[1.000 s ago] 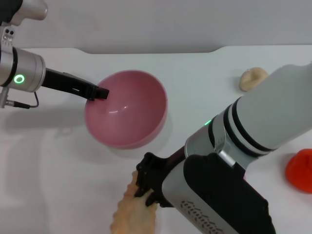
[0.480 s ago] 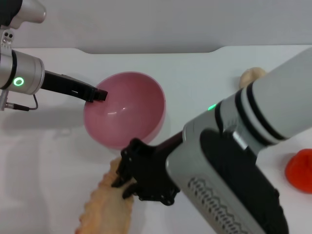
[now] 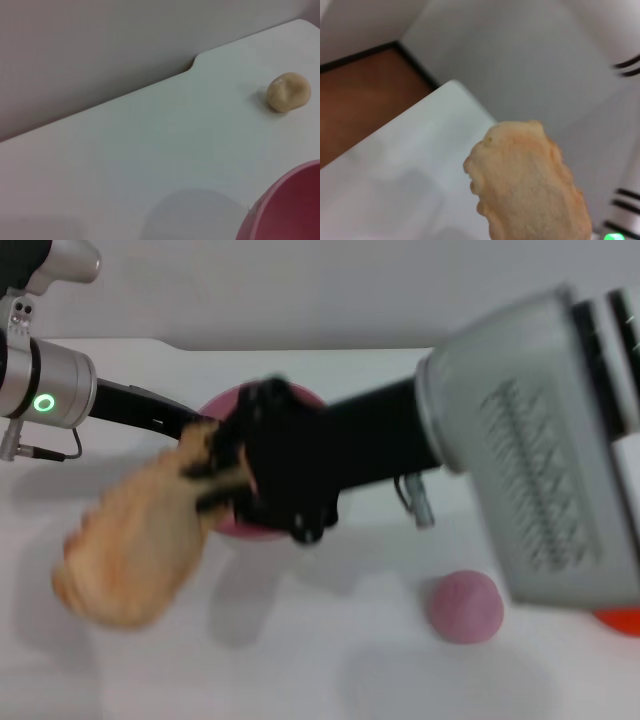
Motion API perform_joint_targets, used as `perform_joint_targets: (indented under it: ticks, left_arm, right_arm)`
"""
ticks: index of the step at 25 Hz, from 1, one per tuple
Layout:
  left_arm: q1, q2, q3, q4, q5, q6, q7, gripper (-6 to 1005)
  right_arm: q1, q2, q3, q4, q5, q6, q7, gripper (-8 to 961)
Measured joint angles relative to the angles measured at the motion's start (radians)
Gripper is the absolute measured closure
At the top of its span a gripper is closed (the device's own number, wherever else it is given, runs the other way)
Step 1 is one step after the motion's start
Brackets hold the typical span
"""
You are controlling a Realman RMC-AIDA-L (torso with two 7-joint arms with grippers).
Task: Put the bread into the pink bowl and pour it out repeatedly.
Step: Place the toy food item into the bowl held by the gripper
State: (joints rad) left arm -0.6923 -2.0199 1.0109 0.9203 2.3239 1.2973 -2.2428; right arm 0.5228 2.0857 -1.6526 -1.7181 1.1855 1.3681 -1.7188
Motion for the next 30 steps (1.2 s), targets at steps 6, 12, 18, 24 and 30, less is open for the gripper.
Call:
perform_joint_targets:
  ticks: [6,12,18,24,30]
  left_arm:
    - [-0.003,-0.002,0.002,0.0,0.002,-0.022,0.009,955]
    - [-0.012,-0.012,0.012,0.008,0.037,-0.05,0.009,955]
    - [-0.026,-0.028,0.025,0.003,0.067,-0.087,0.007,956]
    - [-0.027,-0.033,0.051,0.001,0.065,-0.104,-0.003,956]
    - [-0.03,-0.035,0.09,0.003,0.059,-0.113,-0.019,956]
  right_arm:
    - [-0.05,0.003,0.117,0.018,0.146,-0.063,-0.02,830]
    - [-0.111,0.006,0.194,0.09,0.272,-0.178,-0.031,832]
    - [-0.161,0.007,0.204,0.216,0.423,-0.259,-0.082,831]
    - [-0.193,0.007,0.16,0.371,0.619,-0.292,-0.212,835]
    - [-0.207,0.004,0.09,0.555,0.823,-0.369,-0.384,835]
